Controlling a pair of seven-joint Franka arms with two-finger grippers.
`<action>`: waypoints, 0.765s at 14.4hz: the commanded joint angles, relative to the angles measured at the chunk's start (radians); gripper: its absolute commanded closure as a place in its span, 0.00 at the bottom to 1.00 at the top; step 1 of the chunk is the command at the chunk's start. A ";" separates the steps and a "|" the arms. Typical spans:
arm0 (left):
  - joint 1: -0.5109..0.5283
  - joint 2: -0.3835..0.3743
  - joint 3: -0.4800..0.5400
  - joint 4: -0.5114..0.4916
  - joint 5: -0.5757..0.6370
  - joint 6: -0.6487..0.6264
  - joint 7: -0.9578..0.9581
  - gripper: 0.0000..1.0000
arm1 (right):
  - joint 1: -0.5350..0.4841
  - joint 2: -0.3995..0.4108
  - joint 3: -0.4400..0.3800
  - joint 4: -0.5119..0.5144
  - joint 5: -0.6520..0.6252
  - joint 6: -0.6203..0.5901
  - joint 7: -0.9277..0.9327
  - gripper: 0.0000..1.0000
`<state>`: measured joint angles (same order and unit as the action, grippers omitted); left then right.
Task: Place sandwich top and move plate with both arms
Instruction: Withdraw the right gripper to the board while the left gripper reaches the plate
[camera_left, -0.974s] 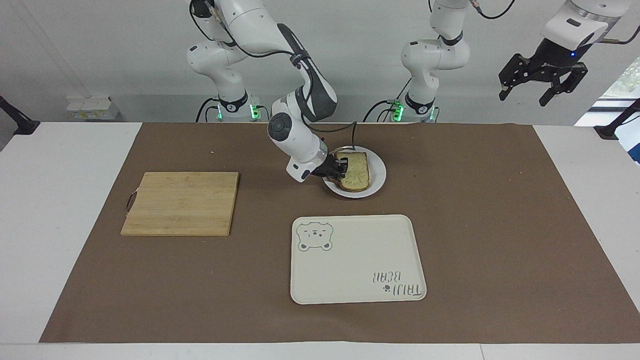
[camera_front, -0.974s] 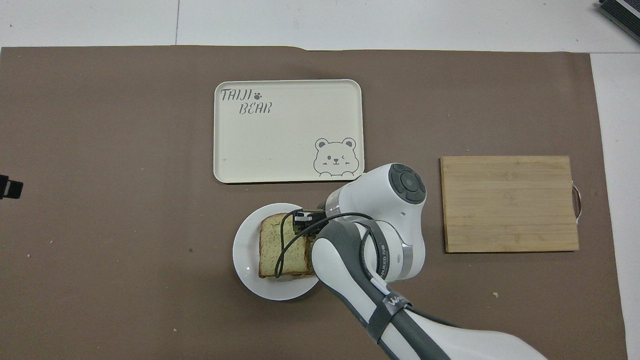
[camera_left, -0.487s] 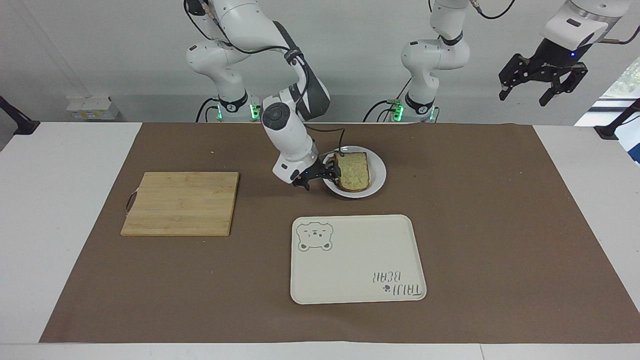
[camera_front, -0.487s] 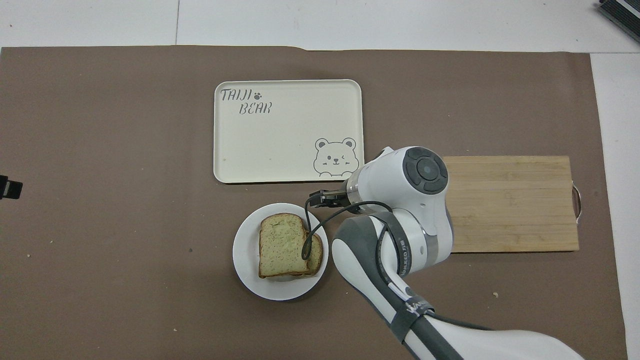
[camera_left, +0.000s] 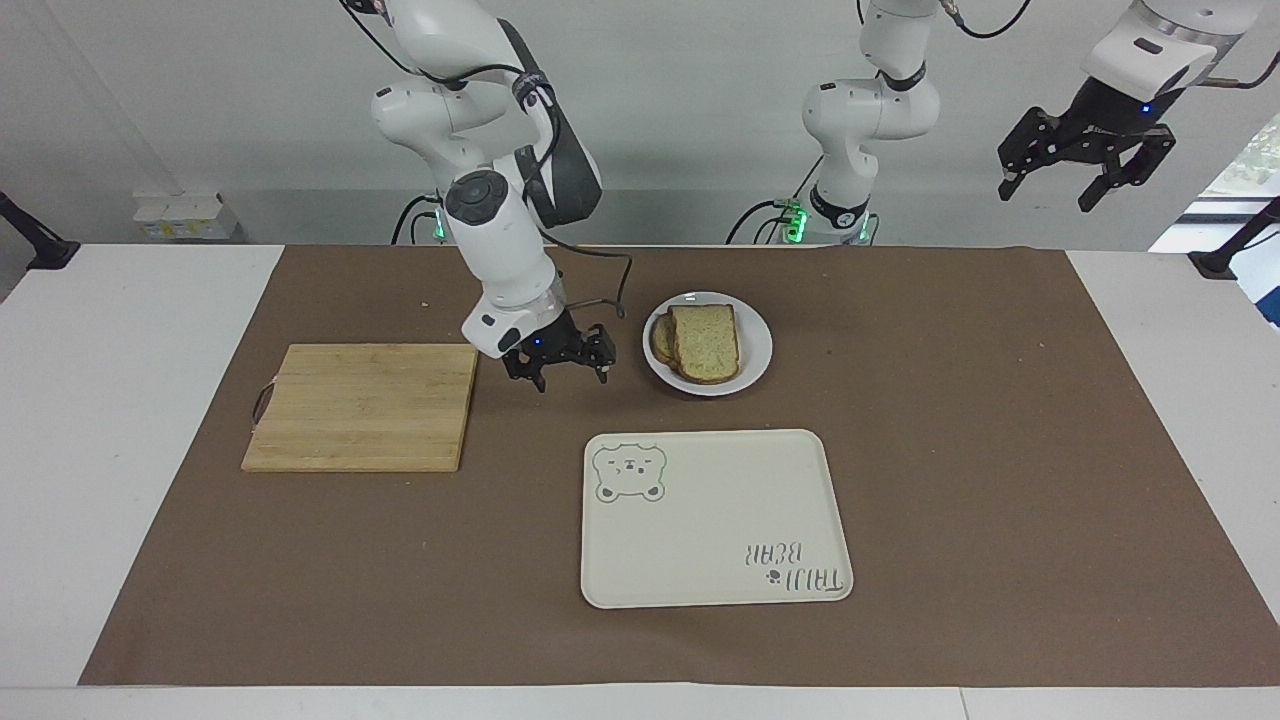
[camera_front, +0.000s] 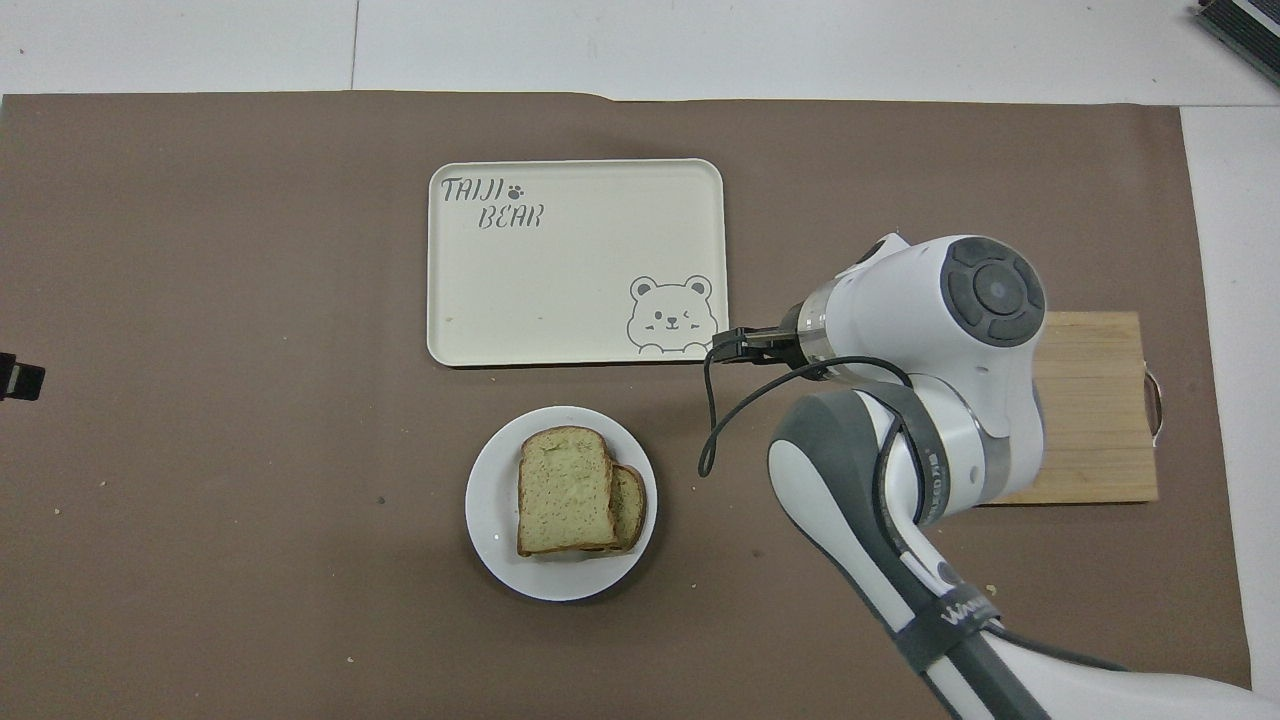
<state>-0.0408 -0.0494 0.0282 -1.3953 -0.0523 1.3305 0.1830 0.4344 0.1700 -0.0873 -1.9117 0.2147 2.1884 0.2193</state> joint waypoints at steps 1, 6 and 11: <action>0.006 -0.030 -0.005 -0.037 -0.009 0.012 0.012 0.00 | -0.022 -0.021 0.011 0.016 -0.052 -0.045 0.017 0.00; 0.006 -0.032 -0.004 -0.065 -0.040 0.036 0.050 0.00 | -0.063 -0.053 0.012 0.016 -0.089 -0.090 0.018 0.00; 0.007 -0.052 -0.002 -0.142 -0.132 0.073 0.067 0.00 | -0.112 -0.105 0.011 0.016 -0.113 -0.156 0.012 0.00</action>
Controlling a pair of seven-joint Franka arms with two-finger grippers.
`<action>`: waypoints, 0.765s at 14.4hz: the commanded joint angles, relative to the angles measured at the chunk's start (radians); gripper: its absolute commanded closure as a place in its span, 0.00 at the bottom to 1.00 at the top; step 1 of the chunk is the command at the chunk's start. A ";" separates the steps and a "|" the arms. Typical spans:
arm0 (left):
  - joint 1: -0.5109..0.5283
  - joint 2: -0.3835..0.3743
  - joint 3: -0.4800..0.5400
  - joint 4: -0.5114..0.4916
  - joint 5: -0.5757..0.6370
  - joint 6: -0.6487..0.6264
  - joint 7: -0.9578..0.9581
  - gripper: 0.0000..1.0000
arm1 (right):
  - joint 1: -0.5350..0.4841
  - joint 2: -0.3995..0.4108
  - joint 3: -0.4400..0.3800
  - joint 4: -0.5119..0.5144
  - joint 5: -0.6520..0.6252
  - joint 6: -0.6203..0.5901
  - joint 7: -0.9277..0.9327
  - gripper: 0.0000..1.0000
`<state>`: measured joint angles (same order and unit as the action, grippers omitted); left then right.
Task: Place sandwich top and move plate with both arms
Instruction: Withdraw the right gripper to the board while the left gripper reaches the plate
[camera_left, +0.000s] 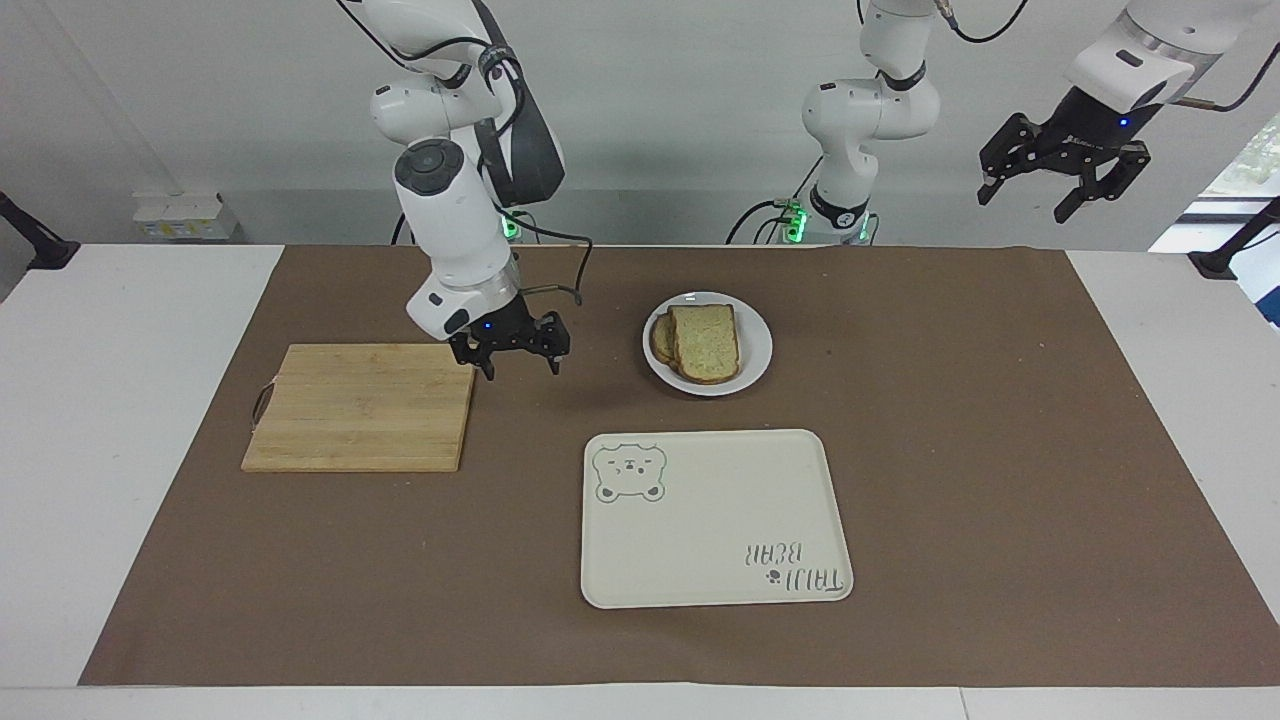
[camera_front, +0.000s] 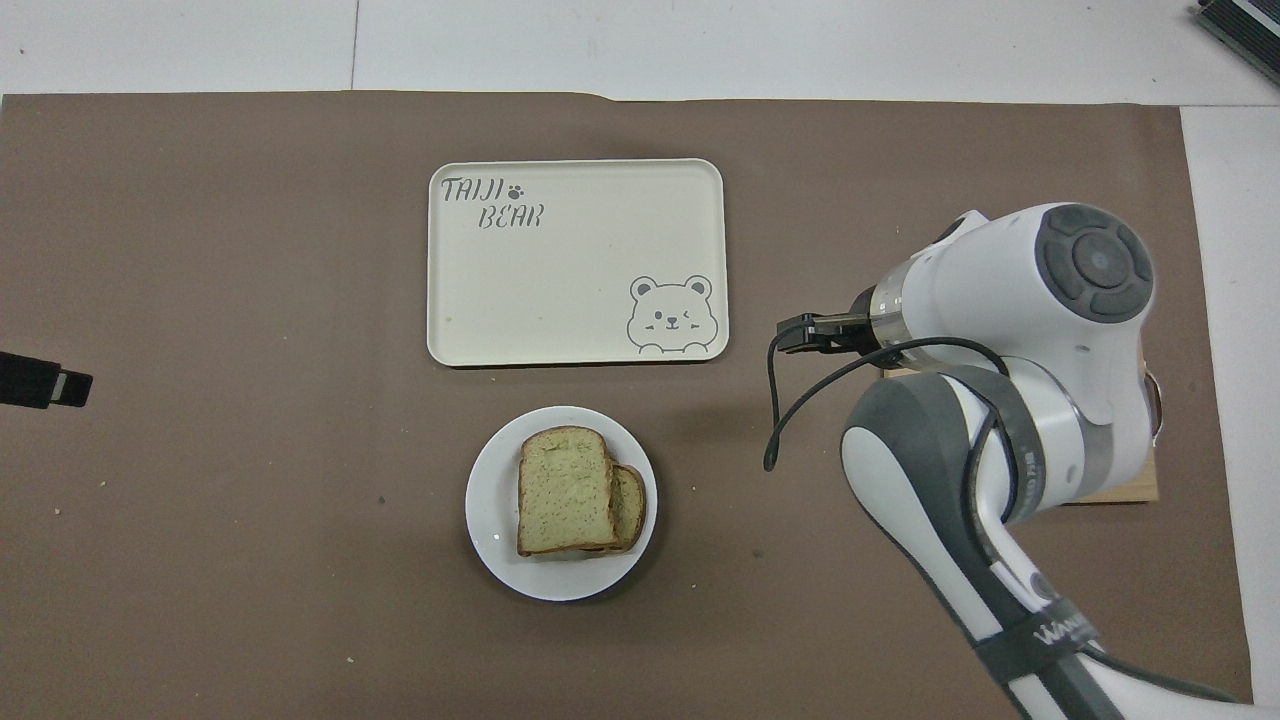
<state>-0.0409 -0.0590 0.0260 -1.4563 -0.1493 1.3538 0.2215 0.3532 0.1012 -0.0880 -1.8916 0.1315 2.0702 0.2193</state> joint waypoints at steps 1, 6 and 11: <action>0.007 -0.042 0.000 -0.097 -0.047 0.065 0.041 0.00 | -0.048 -0.052 0.013 -0.004 -0.039 -0.048 0.012 0.00; 0.007 -0.047 0.000 -0.240 -0.182 0.134 0.048 0.00 | -0.108 -0.094 0.013 -0.004 -0.053 -0.081 0.008 0.00; -0.013 -0.094 -0.005 -0.551 -0.353 0.391 0.099 0.00 | -0.161 -0.101 0.013 0.003 -0.053 -0.096 -0.001 0.00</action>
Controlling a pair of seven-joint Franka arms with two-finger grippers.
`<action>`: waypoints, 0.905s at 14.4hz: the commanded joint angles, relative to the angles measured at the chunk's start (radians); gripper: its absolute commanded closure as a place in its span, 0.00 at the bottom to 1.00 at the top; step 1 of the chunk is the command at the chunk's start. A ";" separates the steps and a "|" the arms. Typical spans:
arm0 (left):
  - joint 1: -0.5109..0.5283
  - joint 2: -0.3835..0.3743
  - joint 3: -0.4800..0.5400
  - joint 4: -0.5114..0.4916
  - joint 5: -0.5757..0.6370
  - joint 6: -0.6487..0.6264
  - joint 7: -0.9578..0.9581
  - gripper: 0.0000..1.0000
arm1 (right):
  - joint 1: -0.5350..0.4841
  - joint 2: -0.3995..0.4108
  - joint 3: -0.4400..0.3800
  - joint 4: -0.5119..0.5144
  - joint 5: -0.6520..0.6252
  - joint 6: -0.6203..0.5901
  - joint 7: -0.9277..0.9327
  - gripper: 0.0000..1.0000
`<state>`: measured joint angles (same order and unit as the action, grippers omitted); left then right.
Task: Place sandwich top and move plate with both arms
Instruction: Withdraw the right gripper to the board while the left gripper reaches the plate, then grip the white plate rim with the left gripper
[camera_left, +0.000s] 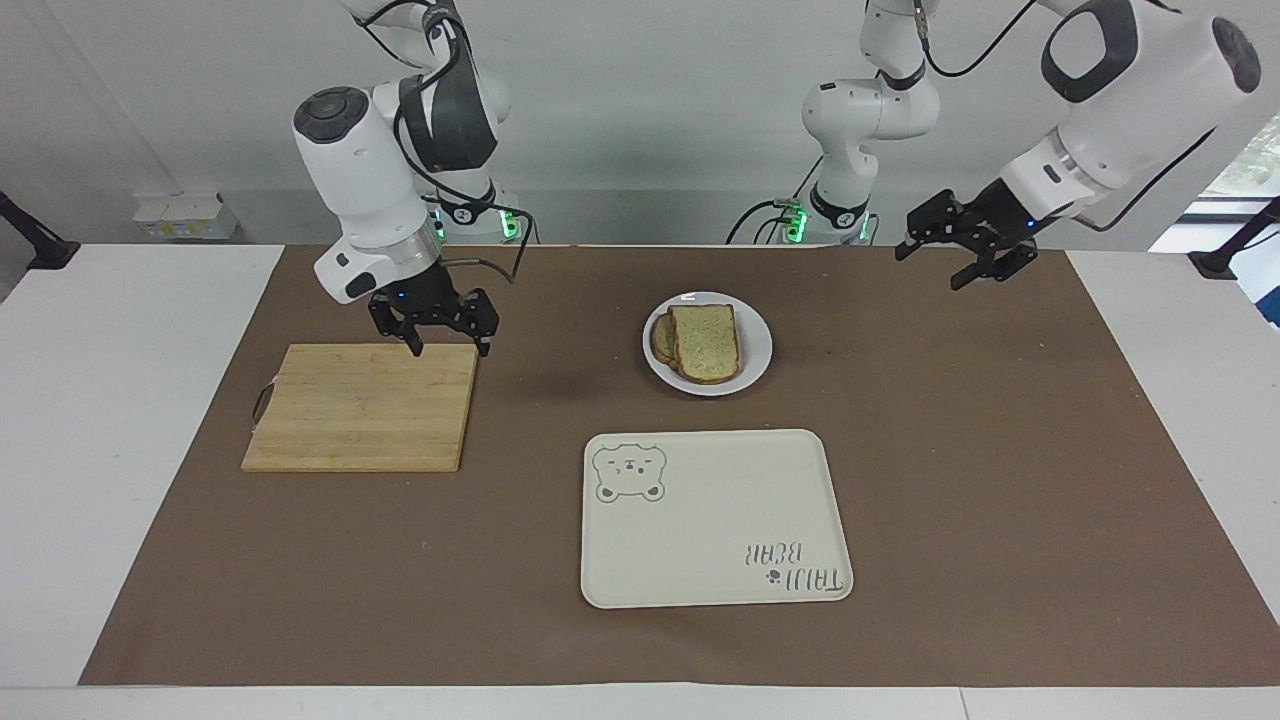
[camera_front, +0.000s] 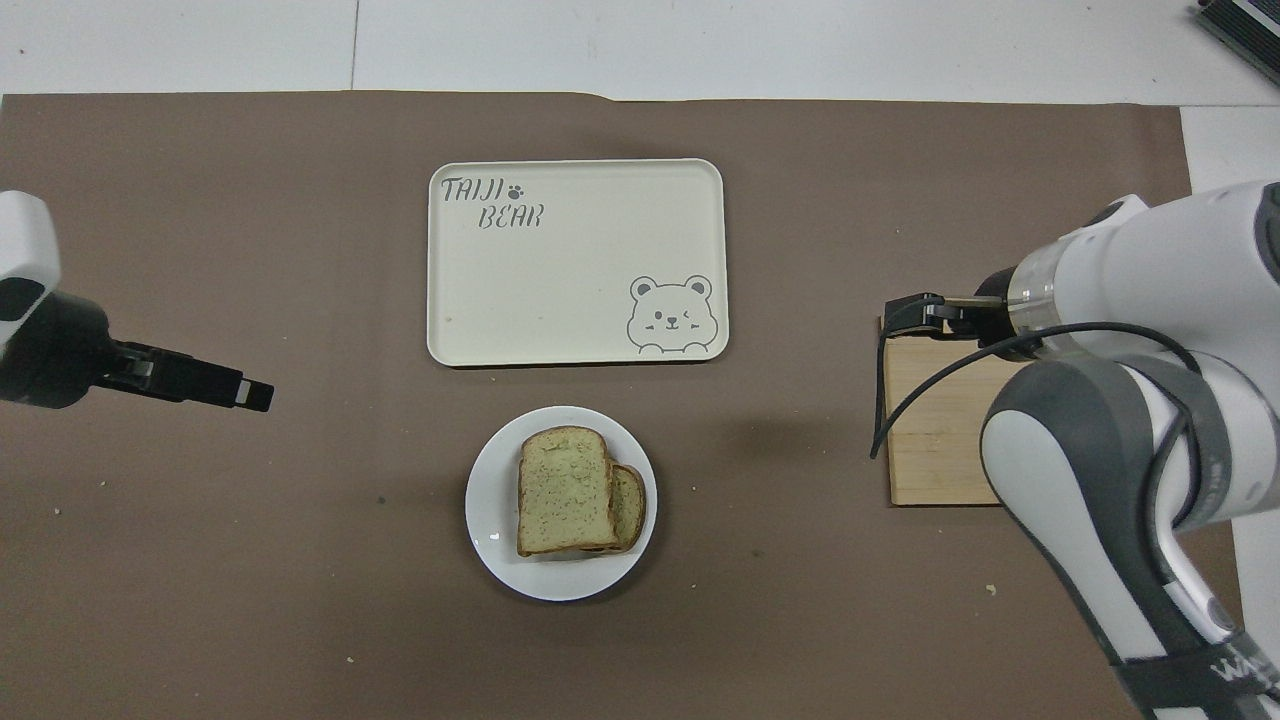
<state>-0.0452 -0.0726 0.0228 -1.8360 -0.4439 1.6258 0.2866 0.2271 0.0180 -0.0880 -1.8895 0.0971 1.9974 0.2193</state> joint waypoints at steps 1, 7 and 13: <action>-0.015 -0.096 -0.003 -0.237 -0.117 0.164 0.069 0.00 | -0.046 -0.020 0.013 0.001 -0.019 -0.025 -0.014 0.00; -0.084 -0.098 -0.003 -0.478 -0.393 0.351 0.225 0.00 | -0.113 -0.075 0.011 0.001 -0.022 -0.132 -0.087 0.00; -0.088 -0.035 -0.003 -0.646 -0.633 0.443 0.553 0.00 | -0.127 -0.090 0.008 0.128 -0.097 -0.293 -0.089 0.00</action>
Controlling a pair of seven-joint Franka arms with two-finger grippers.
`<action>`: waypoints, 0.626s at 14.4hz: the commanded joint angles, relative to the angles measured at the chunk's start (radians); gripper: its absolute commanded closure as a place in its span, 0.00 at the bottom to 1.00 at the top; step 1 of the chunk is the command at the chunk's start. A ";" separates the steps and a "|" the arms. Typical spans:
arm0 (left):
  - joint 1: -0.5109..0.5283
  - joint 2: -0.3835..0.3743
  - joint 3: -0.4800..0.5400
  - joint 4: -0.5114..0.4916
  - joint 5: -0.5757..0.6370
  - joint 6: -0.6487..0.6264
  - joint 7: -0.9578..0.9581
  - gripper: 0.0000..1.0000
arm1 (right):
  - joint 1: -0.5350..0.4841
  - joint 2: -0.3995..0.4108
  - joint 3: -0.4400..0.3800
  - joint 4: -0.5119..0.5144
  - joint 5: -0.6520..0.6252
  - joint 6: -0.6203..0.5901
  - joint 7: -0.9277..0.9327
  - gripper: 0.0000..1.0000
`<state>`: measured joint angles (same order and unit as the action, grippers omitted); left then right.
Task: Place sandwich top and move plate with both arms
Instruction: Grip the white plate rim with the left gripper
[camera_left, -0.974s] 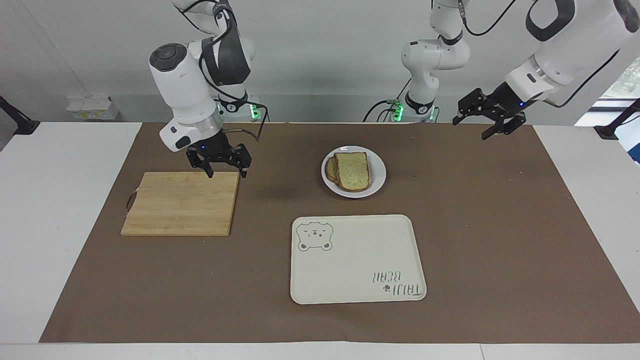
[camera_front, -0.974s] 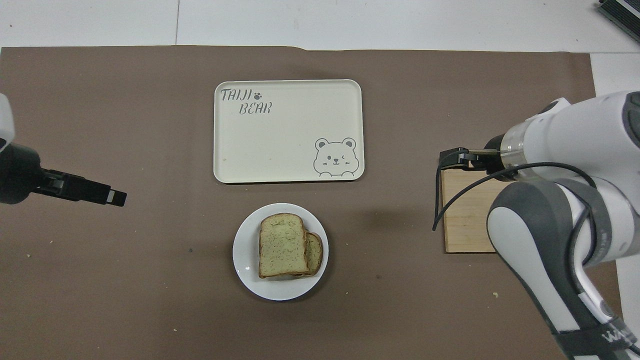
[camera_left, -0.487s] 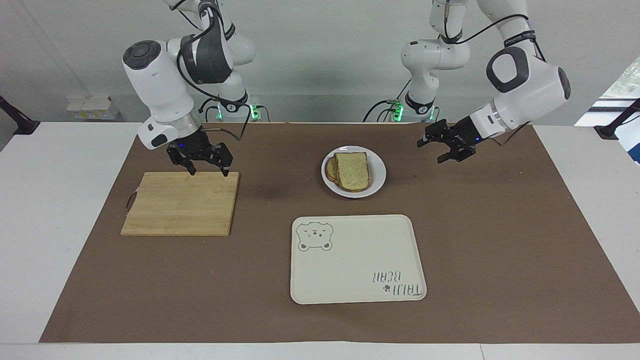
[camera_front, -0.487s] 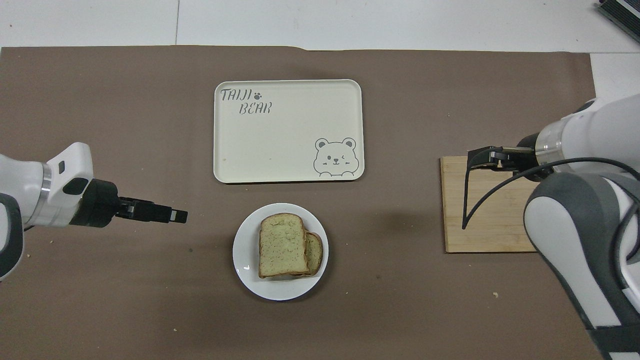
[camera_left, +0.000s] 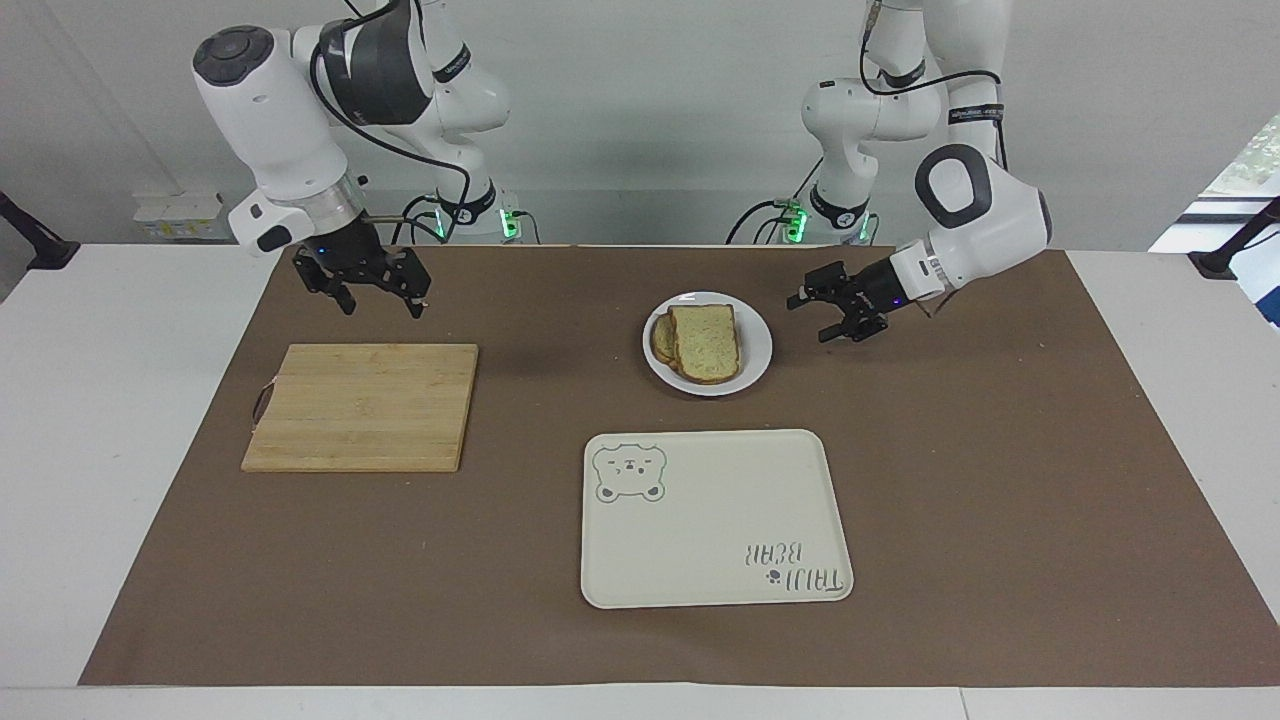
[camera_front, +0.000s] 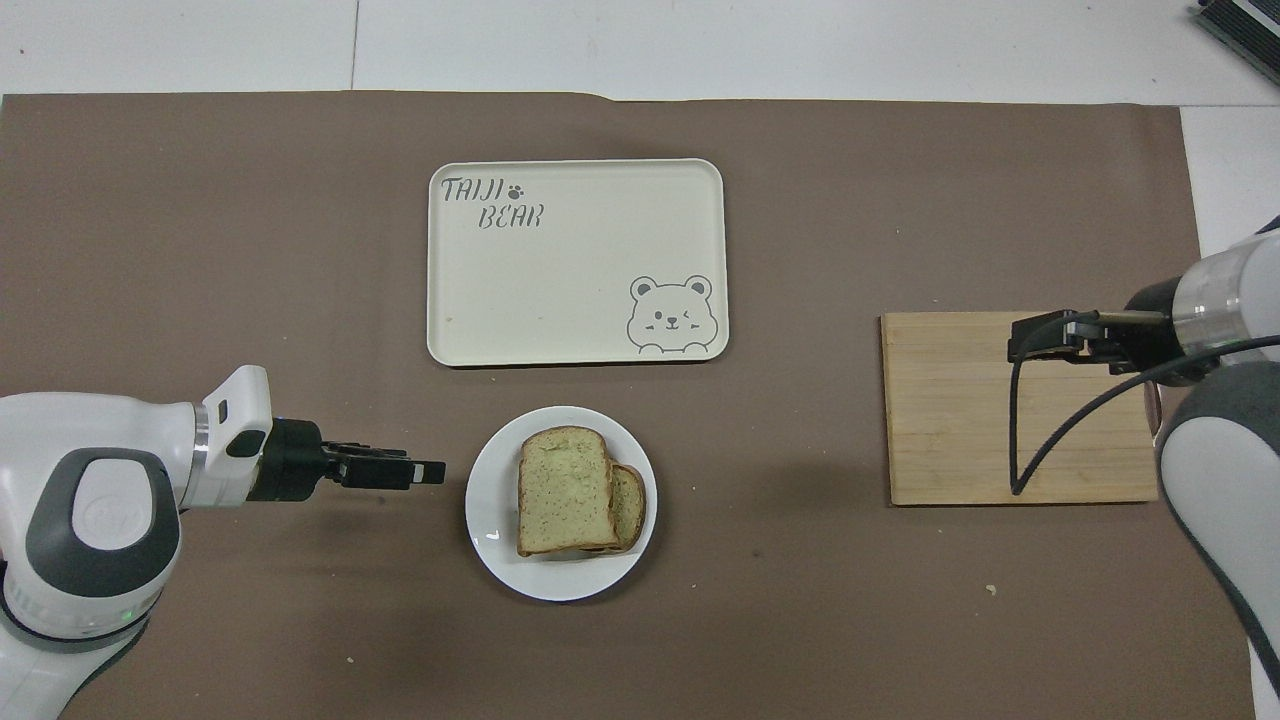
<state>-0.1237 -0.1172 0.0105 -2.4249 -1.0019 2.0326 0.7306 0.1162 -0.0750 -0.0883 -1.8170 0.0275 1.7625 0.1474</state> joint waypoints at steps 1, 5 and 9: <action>-0.008 0.020 0.009 -0.069 -0.104 0.037 0.153 0.00 | -0.021 0.004 0.005 0.074 -0.029 -0.083 -0.017 0.00; -0.013 0.089 0.008 -0.094 -0.214 0.035 0.254 0.00 | -0.027 0.003 -0.004 0.155 -0.027 -0.172 -0.017 0.00; -0.024 0.116 0.008 -0.134 -0.293 0.029 0.334 0.00 | -0.027 0.003 -0.027 0.251 -0.027 -0.261 -0.022 0.00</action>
<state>-0.1265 0.0042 0.0090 -2.5336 -1.2582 2.0487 1.0329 0.0981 -0.0805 -0.1075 -1.6186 0.0146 1.5500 0.1474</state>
